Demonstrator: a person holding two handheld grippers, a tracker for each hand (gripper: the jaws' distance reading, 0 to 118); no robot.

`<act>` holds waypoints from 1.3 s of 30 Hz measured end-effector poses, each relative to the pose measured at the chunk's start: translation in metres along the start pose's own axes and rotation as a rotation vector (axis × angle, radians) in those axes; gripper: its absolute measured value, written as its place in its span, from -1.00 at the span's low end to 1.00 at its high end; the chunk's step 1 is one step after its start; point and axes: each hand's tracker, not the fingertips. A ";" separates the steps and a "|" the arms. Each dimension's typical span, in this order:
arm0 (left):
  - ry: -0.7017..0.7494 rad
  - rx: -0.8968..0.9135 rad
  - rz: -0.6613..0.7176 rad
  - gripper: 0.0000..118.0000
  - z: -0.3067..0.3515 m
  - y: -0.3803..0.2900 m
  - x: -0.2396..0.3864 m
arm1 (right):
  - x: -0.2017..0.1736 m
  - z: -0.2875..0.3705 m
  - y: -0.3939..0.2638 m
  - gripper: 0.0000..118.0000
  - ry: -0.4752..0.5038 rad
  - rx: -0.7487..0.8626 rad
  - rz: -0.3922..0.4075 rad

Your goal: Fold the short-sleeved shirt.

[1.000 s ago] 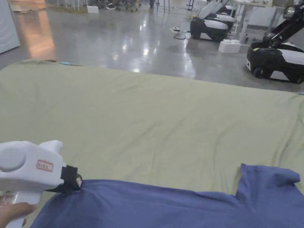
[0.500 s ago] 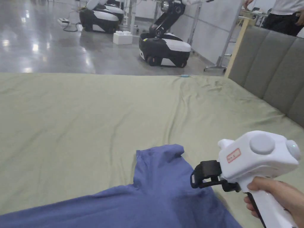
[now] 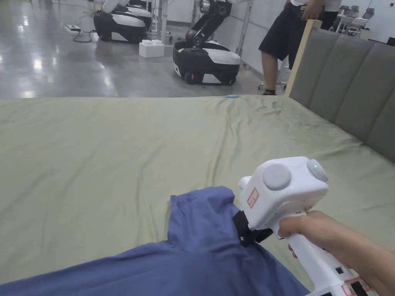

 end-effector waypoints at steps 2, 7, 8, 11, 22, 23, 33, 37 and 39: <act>-0.032 0.006 -0.004 -0.98 0.016 -0.001 -0.001 | 0.002 0.018 -0.012 -0.91 0.023 0.040 -0.007; -0.084 0.126 0.004 -0.98 0.099 -0.019 -0.010 | 0.025 0.098 -0.072 -0.91 0.121 0.199 -0.075; -0.106 0.150 0.029 -0.98 0.120 -0.027 -0.013 | 0.031 0.115 -0.090 -0.91 0.136 0.235 -0.094; -0.152 0.203 0.055 -0.98 0.171 -0.055 -0.029 | 0.042 0.158 -0.146 -0.91 0.154 0.304 -0.145; -0.073 0.036 0.071 -0.98 0.179 -0.196 -0.041 | 0.038 0.143 -0.305 -0.91 0.178 0.246 -0.280; -0.067 0.006 0.084 -0.98 0.169 -0.204 -0.044 | 0.039 0.131 -0.307 -0.91 0.181 0.203 -0.287; -0.091 -0.024 0.218 -0.97 0.142 -0.235 -0.052 | 0.026 0.069 -0.313 -0.89 0.052 0.137 -0.211; -0.175 0.037 0.341 -0.60 0.168 -0.240 -0.054 | 0.020 0.088 -0.318 -0.30 0.041 0.175 -0.164; -0.248 0.132 0.393 -0.45 0.201 -0.248 -0.057 | 0.020 0.129 -0.334 0.05 0.070 0.272 -0.227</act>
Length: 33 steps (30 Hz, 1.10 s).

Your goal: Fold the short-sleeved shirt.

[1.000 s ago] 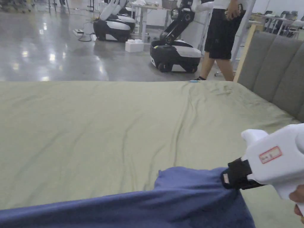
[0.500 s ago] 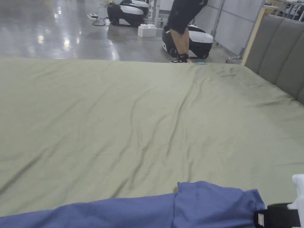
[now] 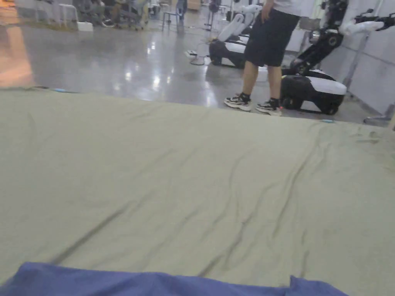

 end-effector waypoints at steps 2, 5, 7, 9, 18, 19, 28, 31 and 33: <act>-0.006 0.085 -0.036 -0.48 0.032 -0.005 0.008 | -0.003 0.039 -0.006 0.39 0.040 0.152 -0.005; 0.020 0.201 -0.064 -0.78 0.062 -0.009 0.000 | -0.017 0.070 -0.018 0.37 0.078 0.206 0.009; 0.037 0.161 -0.048 -1.00 0.062 -0.007 -0.003 | -0.031 0.067 -0.024 -0.30 0.119 0.119 0.068; 0.032 0.130 -0.040 -1.00 0.056 -0.005 -0.009 | -0.047 0.051 -0.033 -0.96 0.113 0.105 0.117; -0.206 0.069 0.196 0.79 0.002 0.059 -0.084 | -0.065 0.036 -0.025 -0.96 0.209 0.029 0.055; -0.246 0.033 0.226 0.81 -0.009 0.065 -0.091 | -0.067 0.038 -0.023 -0.96 0.195 0.033 0.061; -0.654 -0.295 0.341 0.69 -0.085 0.069 -0.139 | -0.094 0.042 -0.013 -0.96 0.179 -0.010 0.042; -0.641 -0.332 0.239 0.26 -0.100 0.072 -0.121 | -0.110 0.036 -0.006 -0.96 0.198 -0.029 0.074; -0.584 -0.357 0.240 -0.62 -0.113 0.073 -0.112 | -0.121 0.034 -0.003 -0.96 0.216 -0.037 0.106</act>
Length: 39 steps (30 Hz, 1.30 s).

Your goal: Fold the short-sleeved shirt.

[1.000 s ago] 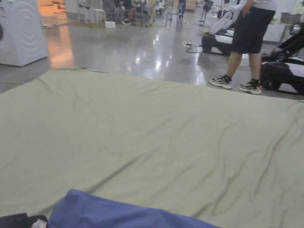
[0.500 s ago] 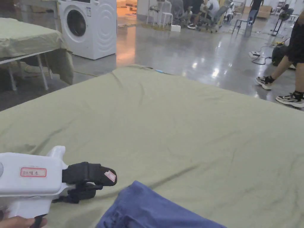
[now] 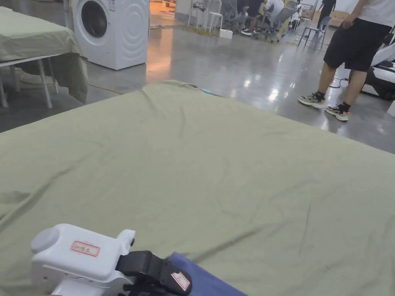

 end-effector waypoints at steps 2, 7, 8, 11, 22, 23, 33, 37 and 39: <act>0.116 -0.015 0.025 -0.78 -0.015 0.000 -0.001 | -0.006 -0.002 0.004 -0.96 0.024 -0.007 0.016; 0.040 0.112 0.075 -0.87 -0.002 -0.023 0.004 | -0.010 0.003 0.008 -0.96 0.051 -0.011 0.012; 0.024 0.131 0.101 -0.87 0.010 -0.028 0.003 | -0.009 0.006 0.009 -0.96 0.046 -0.006 0.011; 0.042 0.165 0.123 -0.88 0.038 -0.033 0.000 | -0.007 0.013 0.010 -0.96 0.029 0.012 0.016; 0.431 0.389 -0.004 -0.88 0.106 -0.043 0.096 | 0.003 0.017 0.003 -0.96 0.058 0.026 -0.016; 0.392 0.361 -0.040 -0.88 0.091 -0.045 0.111 | 0.003 0.015 0.003 -0.96 0.063 0.026 -0.019; 0.194 -0.015 -0.007 -0.88 -0.132 -0.041 0.113 | 0.027 0.022 -0.018 -0.96 0.112 0.039 -0.088; 0.360 -0.059 0.005 -0.87 -0.180 -0.055 0.096 | 0.046 0.026 -0.029 -0.96 0.065 0.050 -0.159; 0.282 -0.023 -0.025 -0.47 -0.170 -0.052 0.093 | 0.054 0.025 -0.033 -0.96 0.042 0.045 -0.181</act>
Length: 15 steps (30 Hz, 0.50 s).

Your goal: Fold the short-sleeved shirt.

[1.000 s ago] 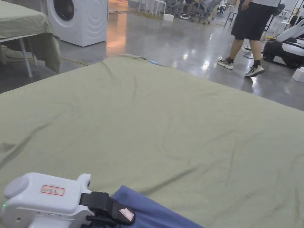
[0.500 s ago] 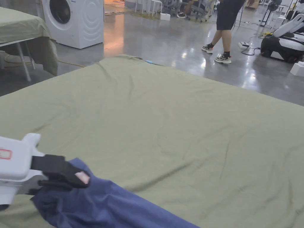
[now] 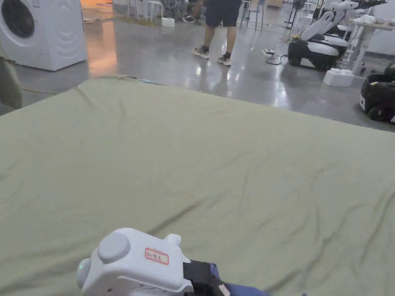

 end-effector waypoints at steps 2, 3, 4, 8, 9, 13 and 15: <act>-0.224 -0.012 0.048 0.47 0.018 -0.002 0.003 | 0.006 -0.003 -0.001 -0.96 -0.001 -0.003 -0.024; -0.336 -0.043 0.084 0.56 0.031 -0.005 0.008 | 0.009 -0.005 -0.001 -0.96 0.002 -0.007 -0.039; -0.409 -0.062 0.105 0.56 0.041 -0.008 0.011 | 0.010 -0.007 -0.001 -0.96 0.006 -0.009 -0.047; -0.498 -0.065 0.028 0.56 0.090 -0.018 0.024 | 0.010 -0.018 0.000 -0.96 0.020 -0.019 -0.052; -0.428 -0.024 -0.007 0.56 0.102 -0.019 0.025 | 0.009 -0.020 0.000 -0.96 0.027 -0.024 -0.050; 0.088 0.160 -0.084 0.55 0.115 -0.005 0.013 | 0.009 -0.025 -0.002 -0.96 0.050 -0.041 -0.042; 0.177 0.080 -0.037 0.55 0.094 -0.007 0.014 | 0.010 -0.025 -0.002 -0.96 0.052 -0.046 -0.042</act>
